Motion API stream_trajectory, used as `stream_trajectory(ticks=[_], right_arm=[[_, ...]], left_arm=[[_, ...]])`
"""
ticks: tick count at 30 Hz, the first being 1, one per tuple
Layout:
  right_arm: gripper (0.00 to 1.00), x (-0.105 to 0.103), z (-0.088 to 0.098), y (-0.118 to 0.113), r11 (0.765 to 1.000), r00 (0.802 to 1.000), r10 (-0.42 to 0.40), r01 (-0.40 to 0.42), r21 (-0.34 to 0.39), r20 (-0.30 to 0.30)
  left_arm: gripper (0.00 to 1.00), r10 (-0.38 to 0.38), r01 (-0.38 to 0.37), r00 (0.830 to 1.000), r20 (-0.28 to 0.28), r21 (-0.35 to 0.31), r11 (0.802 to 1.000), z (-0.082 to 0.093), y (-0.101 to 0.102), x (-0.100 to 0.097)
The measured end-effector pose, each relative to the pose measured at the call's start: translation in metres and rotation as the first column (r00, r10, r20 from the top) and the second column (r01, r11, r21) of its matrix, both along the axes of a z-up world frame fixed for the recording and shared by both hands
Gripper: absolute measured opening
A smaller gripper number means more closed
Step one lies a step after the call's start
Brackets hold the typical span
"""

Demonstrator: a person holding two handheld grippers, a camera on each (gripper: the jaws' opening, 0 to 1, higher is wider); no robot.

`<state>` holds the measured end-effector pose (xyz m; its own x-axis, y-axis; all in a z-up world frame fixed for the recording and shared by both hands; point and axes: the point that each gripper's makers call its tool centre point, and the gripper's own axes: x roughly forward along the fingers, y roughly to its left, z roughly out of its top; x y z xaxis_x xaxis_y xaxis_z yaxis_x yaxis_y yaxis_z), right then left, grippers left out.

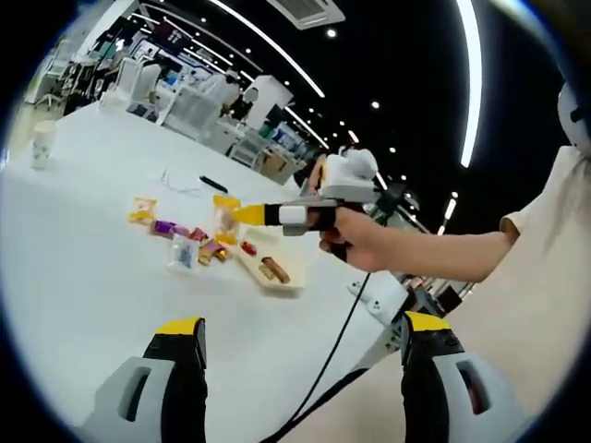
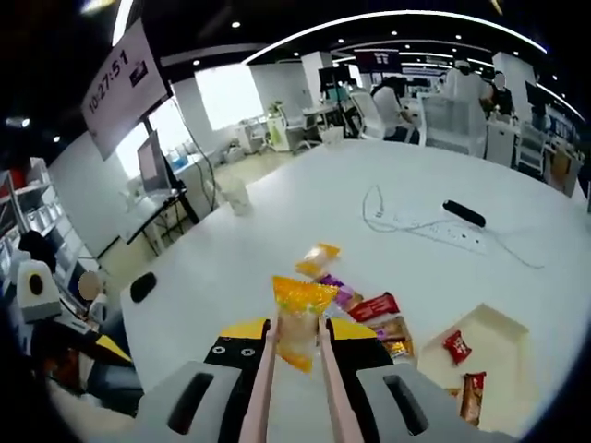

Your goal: Place the target food into the container with the food tongs after gripping and lifting it, then release it inside without dropping or visibly crushing the food.

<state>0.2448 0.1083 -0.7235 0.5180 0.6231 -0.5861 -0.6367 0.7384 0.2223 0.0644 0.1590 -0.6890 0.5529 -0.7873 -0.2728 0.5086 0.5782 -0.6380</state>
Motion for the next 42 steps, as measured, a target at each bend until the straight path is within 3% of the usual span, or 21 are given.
stream_trajectory(ticks=[42], right_arm=[[0.23,0.014,0.012,-0.04,0.994,0.994,-0.105,0.105,0.022,0.003]], left_arm=[[0.87,-0.029,0.029,1.0,0.003,0.016,0.999,0.001,0.0,0.001]])
